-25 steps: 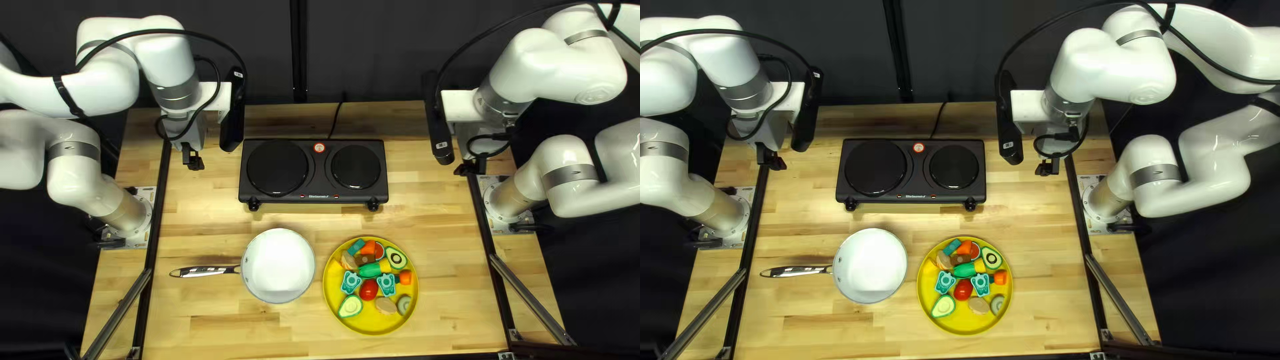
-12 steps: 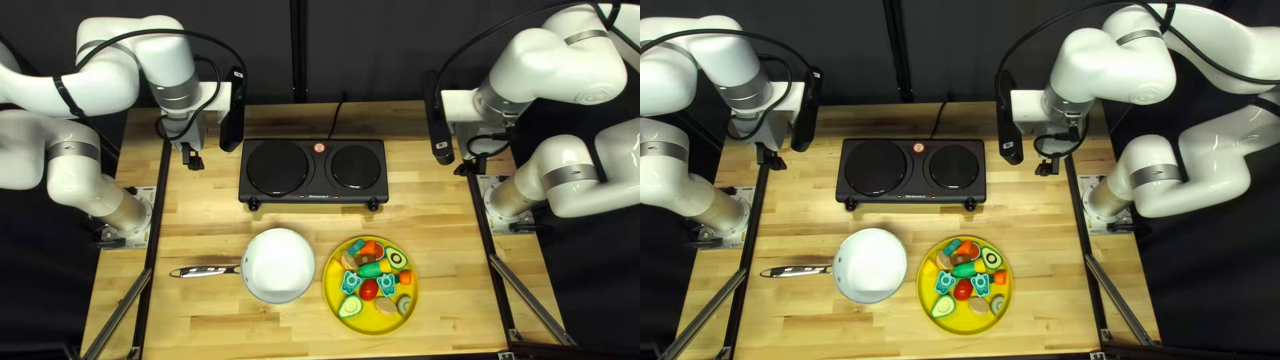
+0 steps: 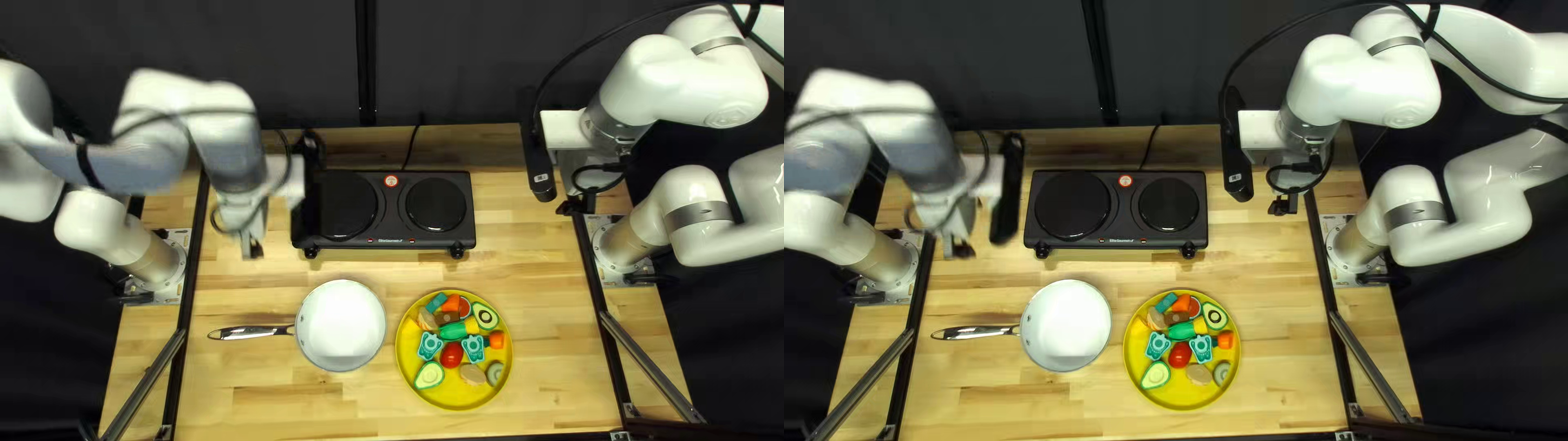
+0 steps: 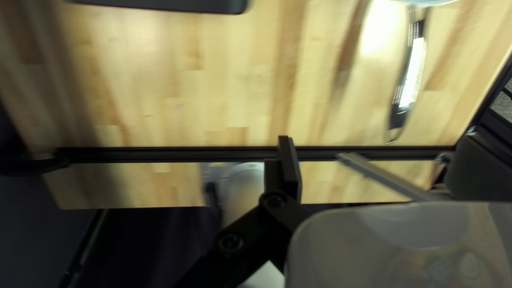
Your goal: Pick up a pot and place it onto the stove surface, add food to pot
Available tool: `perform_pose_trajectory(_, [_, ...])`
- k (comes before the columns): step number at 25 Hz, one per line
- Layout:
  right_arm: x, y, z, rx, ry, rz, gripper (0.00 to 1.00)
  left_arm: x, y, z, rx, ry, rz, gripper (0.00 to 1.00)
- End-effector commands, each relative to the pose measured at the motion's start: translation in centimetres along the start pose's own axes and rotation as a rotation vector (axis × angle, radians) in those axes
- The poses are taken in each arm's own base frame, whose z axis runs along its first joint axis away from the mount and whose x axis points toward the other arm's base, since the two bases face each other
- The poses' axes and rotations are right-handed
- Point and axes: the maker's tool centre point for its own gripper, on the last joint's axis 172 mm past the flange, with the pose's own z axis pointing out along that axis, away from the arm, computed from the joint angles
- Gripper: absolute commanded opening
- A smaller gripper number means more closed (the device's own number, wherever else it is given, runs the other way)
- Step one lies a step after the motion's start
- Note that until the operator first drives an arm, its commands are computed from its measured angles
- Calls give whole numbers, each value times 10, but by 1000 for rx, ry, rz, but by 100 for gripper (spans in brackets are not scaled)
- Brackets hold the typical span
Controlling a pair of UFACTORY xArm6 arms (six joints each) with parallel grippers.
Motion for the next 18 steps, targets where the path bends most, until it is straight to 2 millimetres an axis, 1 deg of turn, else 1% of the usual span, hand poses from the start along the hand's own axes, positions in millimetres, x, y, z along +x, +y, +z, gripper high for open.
perform_pose_trajectory(1, [0, 0, 0, 0, 0, 0, 100, 12, 12, 29, -68, 148, -3, 100])
perform_pose_trajectory(12, [0, 0, 0, 0, 0, 0, 100, 12, 12, 29, -68, 148, -3, 100])
perform_pose_trajectory(13, [0, 0, 0, 0, 0, 0, 100, 13, 15, 31, -66, 139, -5, 100])
perform_pose_trajectory(14, [0, 0, 0, 0, 0, 0, 100, 15, 22, 34, -53, 126, -3, 100])
perform_pose_trajectory(18, [0, 0, 0, 0, 0, 0, 100, 27, 55, 57, 0, 86, -8, 100])
